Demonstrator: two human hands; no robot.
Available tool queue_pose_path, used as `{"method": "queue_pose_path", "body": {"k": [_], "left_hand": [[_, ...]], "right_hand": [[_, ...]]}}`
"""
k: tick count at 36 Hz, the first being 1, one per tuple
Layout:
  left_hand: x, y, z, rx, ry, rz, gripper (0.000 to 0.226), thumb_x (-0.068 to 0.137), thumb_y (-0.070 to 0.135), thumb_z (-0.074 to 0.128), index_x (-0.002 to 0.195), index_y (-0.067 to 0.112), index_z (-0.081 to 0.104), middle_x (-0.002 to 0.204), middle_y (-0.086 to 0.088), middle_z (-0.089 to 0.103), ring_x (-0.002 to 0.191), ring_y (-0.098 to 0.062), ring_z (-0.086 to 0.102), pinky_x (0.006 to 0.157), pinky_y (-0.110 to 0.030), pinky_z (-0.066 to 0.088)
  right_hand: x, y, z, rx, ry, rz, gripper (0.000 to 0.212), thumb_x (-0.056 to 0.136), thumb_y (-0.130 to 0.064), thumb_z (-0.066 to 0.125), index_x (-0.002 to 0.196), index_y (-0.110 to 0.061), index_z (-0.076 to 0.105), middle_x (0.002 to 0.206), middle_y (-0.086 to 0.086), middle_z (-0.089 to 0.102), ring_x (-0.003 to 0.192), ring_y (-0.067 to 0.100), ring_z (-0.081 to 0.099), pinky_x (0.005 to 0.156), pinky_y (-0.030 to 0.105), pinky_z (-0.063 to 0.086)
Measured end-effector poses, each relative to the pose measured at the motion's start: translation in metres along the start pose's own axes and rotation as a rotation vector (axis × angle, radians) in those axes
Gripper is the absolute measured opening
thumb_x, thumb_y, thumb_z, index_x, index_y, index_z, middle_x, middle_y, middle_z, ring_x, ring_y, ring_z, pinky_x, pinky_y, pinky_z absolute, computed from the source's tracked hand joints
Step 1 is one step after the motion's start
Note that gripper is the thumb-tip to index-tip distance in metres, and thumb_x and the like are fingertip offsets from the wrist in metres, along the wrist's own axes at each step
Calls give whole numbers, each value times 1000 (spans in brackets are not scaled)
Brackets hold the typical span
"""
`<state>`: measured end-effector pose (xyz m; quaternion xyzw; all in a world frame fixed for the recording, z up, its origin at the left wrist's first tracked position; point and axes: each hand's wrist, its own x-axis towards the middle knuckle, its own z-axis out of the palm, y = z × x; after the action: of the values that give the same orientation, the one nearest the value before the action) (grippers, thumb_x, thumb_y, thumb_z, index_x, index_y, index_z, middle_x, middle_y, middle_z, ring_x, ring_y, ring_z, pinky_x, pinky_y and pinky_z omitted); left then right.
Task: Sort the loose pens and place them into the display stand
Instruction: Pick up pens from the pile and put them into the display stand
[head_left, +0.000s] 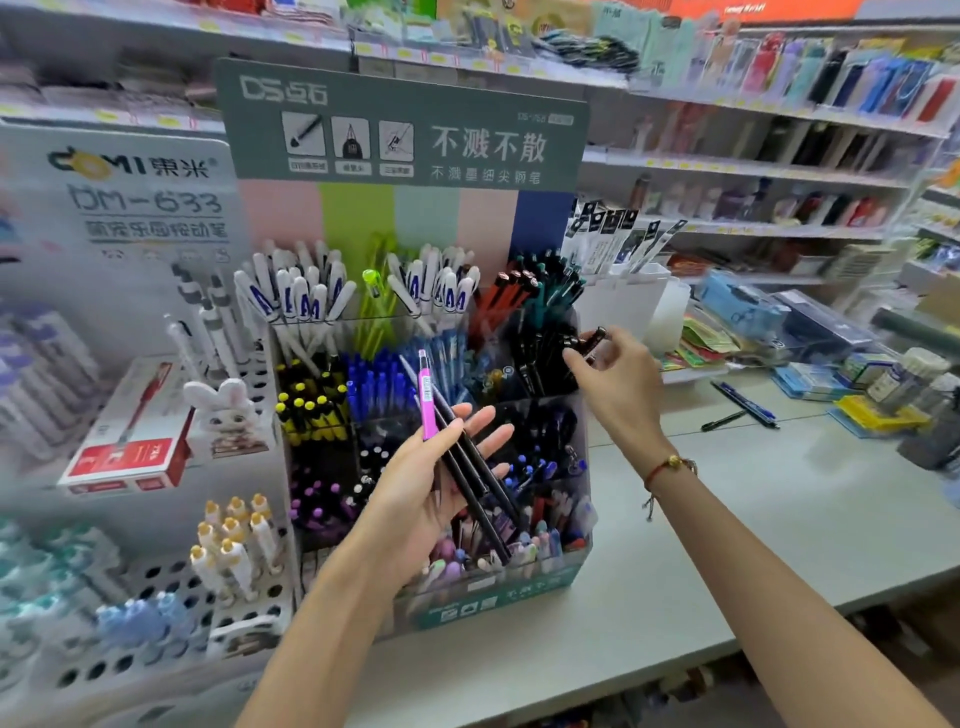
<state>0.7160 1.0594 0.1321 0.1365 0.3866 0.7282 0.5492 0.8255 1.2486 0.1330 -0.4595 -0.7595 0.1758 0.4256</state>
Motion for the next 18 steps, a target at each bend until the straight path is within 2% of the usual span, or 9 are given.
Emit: {"method": "queue_pose_path", "body": {"k": [2,5,8,11,13,15,17,18], "left_hand": [[-1,1,-2,-37,5,-22,22,101,11,43,118,7,56,102,-4,74,91,-20,72,64,-34,60],[-1,3,-3,-43,8,-24,23,100,11,44,119,7,57,101,-4,74,90,-19,72,63,-33,60],[-2,6,-4,-54,-5,-5,25,101,12,43,122,7,55,105,-4,73,93,-19,72,67,-34,60],[-3,7,-5,-59,-34,22,27,101,12,41,125,8,54,110,-4,72,97,-20,70,74,-35,60],[-5,7,-5,-49,-55,36,28,101,12,40,125,8,54,112,-3,71,99,-20,70,76,-35,60],[-5,6,-5,-50,-65,47,28,101,12,39,124,9,54,112,-3,71,99,-20,70,79,-35,59],[-5,5,-5,-57,-61,71,27,102,13,38,123,9,54,112,-2,71,100,-20,69,81,-36,59],[-4,4,-4,-69,-55,91,26,102,13,37,123,9,54,113,-2,71,102,-20,69,83,-36,58]], "right_hand": [[2,-1,2,43,102,-49,15,85,-23,70,97,-19,62,69,-3,57,68,18,56,58,28,42],[4,-2,4,6,167,-176,20,85,-14,71,104,-15,64,83,1,62,71,18,60,66,29,48],[-1,5,8,-95,162,-331,24,84,-12,72,108,-10,68,86,6,67,68,14,57,62,26,45],[-12,21,16,-312,176,-460,26,87,-16,70,113,-10,70,90,5,71,77,23,63,61,29,50],[-18,26,20,-388,186,-475,31,87,-16,68,117,-11,68,97,5,70,89,24,59,68,33,52],[-23,22,19,-380,178,-434,34,88,-18,67,122,-11,66,113,7,65,105,23,48,84,39,49],[-34,9,11,-277,181,-377,31,90,-19,64,121,-12,64,119,7,59,110,19,43,93,31,41],[-41,-1,6,-166,159,-332,26,92,-20,62,116,-12,64,114,5,60,105,17,47,89,25,40]]}}
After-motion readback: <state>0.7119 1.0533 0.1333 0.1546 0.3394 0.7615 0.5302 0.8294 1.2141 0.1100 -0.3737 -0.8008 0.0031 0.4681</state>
